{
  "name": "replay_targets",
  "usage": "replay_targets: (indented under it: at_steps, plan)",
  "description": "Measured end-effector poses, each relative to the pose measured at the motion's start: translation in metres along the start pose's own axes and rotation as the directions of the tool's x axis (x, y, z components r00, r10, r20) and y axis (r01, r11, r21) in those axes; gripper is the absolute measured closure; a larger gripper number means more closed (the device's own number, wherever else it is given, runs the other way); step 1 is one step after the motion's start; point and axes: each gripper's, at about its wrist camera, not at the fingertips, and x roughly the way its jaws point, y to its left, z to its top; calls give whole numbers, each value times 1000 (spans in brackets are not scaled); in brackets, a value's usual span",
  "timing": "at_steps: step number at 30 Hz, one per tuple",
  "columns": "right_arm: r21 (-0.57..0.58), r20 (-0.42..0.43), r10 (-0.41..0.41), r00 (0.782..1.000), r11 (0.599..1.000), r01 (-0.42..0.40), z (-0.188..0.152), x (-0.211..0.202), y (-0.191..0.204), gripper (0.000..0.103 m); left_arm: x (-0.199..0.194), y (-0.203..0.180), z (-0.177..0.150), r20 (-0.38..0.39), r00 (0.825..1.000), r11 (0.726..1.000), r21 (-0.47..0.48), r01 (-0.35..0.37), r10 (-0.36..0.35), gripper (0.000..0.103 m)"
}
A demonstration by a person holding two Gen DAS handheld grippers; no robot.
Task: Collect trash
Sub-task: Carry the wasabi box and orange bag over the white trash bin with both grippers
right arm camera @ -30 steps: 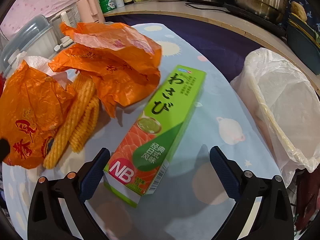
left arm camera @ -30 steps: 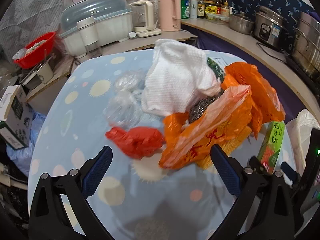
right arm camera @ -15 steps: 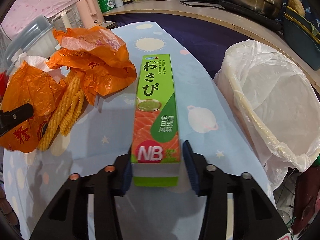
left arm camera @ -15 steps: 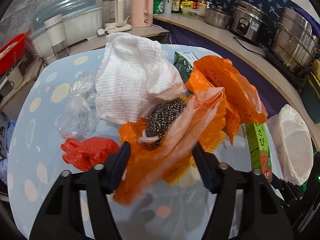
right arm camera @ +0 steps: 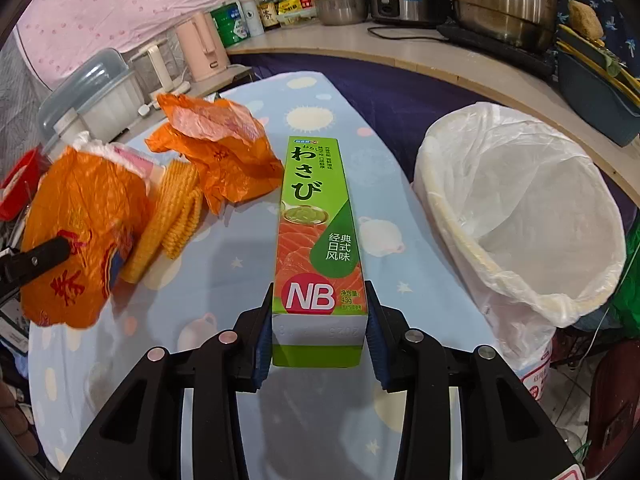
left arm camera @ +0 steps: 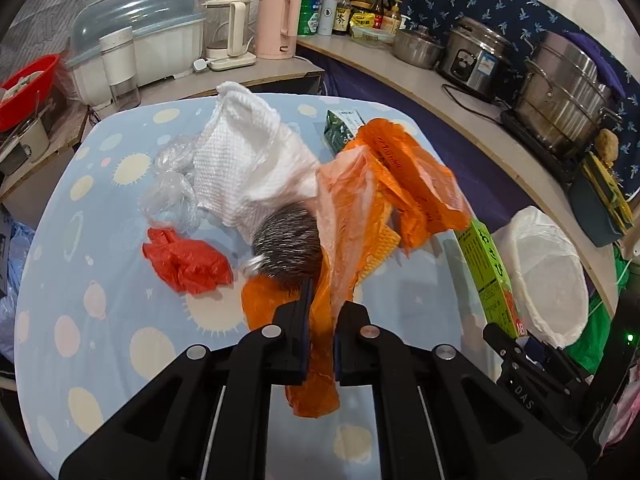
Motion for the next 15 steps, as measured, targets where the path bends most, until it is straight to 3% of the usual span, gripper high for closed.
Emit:
replay_targets:
  at_steps: [15]
  plan:
    - [15, 108, 37, 993, 999, -39, -4, -73, -24, 65, -84, -15, -22, 70, 993, 995, -10, 100, -99, 96]
